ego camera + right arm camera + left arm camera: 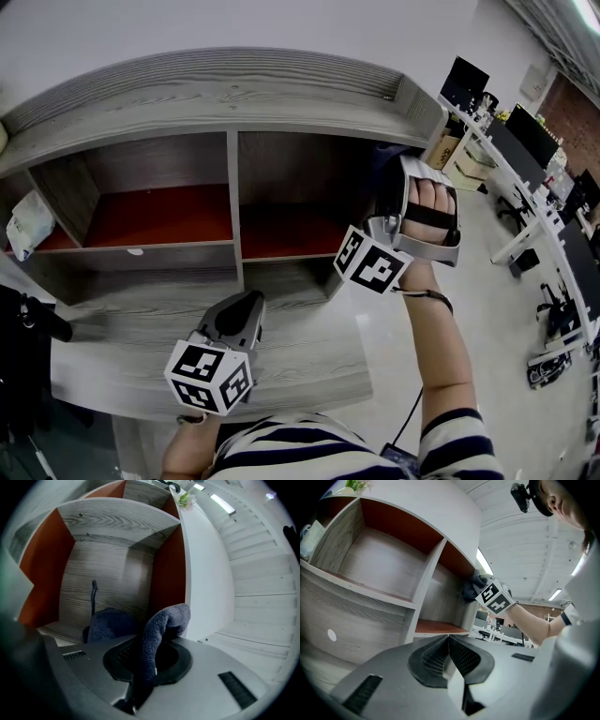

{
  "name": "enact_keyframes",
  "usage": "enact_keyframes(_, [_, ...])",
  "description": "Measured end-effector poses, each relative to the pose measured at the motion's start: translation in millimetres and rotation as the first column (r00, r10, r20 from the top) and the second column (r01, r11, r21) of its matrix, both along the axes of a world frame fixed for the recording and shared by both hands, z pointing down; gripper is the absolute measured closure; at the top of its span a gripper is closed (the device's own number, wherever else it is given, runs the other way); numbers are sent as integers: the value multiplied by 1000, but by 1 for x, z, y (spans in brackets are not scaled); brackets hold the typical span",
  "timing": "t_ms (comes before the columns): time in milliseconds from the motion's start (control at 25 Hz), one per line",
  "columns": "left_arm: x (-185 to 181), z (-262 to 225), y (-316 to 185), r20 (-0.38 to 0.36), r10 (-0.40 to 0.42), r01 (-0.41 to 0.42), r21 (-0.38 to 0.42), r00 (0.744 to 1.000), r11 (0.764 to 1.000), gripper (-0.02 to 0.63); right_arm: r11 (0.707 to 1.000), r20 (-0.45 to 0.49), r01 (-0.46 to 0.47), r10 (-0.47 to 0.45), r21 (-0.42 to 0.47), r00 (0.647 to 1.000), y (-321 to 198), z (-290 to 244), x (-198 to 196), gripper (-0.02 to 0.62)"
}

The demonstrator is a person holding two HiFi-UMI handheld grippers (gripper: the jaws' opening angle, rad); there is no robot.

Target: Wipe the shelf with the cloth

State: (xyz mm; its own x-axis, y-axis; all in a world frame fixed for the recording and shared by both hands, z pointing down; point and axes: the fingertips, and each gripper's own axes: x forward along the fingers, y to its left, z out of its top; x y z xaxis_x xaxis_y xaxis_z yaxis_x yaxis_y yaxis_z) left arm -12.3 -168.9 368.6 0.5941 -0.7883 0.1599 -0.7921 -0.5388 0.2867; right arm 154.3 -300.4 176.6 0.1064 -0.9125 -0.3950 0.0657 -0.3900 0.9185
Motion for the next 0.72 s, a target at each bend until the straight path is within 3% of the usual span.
enact_keyframes(720, [0, 4, -2, 4, -5, 5, -11, 1000, 1000, 588, 975, 58, -43, 57, -216, 997, -14, 73, 3, 551])
